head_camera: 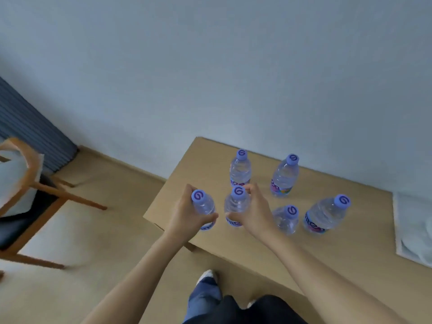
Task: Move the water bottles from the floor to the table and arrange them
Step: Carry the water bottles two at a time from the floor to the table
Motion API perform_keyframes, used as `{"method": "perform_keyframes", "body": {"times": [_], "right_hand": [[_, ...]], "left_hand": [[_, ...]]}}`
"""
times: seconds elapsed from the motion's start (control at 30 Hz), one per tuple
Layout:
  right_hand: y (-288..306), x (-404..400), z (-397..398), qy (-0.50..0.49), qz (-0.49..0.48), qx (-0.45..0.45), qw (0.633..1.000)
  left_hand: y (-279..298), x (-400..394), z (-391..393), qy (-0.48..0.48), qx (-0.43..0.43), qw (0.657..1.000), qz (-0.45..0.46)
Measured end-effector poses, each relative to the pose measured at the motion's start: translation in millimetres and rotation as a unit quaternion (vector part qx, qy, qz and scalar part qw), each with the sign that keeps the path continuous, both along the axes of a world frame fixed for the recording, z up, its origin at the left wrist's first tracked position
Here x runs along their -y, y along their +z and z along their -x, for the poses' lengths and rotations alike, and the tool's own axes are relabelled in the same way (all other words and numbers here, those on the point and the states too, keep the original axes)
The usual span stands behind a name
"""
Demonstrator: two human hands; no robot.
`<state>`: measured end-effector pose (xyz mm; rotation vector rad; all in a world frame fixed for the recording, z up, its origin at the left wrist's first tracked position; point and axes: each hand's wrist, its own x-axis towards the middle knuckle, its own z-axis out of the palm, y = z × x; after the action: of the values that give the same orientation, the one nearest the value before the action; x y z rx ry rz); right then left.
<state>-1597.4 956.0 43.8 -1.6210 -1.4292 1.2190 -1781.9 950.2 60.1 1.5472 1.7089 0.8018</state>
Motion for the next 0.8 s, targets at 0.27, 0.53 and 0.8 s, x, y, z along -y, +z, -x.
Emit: {"method": "perform_keyframes", "body": {"times": [0.27,0.53,0.8], "right_hand": [[-23.3,-22.8,23.6,-0.154,0.024,0.044,0.987],[-29.8,-16.0,34.8,-0.24,0.013,0.037,0.97],[-32.3,-10.8,32.3,-0.249,0.026,0.019,0.968]], "left_hand": [[-49.8,-79.6,22.7,-0.16,0.04,0.985,0.045],[-67.0,-104.9,27.3,-0.23,0.077,0.968,0.061],[-62.4,-105.3,31.4,-0.178,0.095,0.978,0.05]]}}
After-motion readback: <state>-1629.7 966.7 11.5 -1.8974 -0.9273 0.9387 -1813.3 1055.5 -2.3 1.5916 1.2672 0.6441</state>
